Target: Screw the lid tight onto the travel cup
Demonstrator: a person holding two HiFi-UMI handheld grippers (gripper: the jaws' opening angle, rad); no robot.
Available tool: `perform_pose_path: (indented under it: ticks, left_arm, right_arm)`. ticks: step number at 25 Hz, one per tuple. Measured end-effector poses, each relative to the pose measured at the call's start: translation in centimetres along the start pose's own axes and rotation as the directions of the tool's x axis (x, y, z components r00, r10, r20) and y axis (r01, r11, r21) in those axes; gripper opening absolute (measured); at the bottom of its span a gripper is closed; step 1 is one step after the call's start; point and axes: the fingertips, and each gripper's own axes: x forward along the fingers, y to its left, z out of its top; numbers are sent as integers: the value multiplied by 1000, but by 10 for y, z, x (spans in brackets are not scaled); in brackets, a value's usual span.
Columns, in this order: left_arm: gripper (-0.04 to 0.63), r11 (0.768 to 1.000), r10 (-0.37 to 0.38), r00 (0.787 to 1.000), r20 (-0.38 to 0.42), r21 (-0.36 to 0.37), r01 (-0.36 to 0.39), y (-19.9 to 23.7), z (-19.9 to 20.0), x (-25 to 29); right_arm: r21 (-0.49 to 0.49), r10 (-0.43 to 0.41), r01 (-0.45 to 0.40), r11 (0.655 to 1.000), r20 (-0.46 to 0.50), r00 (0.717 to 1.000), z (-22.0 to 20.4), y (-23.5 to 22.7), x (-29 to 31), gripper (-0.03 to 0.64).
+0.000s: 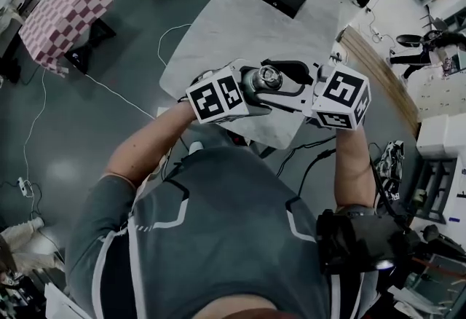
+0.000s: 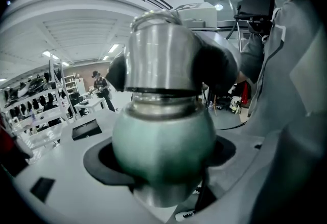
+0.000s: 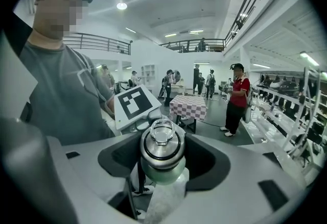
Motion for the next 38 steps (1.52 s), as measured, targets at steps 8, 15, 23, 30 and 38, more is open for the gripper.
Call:
perform_pose_path:
  ticks: [8, 15, 23, 30, 38]
  left_arm:
    - [399, 997, -39, 999, -30, 61, 41, -8, 4, 1]
    - [399, 999, -11, 999, -38, 53, 13, -6, -4, 1]
    - [399, 996, 85, 995, -46, -9, -85, 12, -12, 0]
    - [399, 974, 228, 967, -113, 21, -227, 34, -19, 2]
    - [399, 1000, -17, 999, 35, 12, 16, 6, 4, -15]
  right_arm:
    - [-108, 61, -69, 992, -77, 995, 0, 11, -7, 279]
    - [-89, 65, -74, 993, -99, 993, -5, 10, 2, 279]
    - [97, -70, 70, 993, 2, 998, -3, -9, 8, 279]
    - [194, -254, 255, 947, -32, 967, -11, -26, 11, 279]
    - [54, -58, 53, 997, 101, 993, 16, -2, -4, 325]
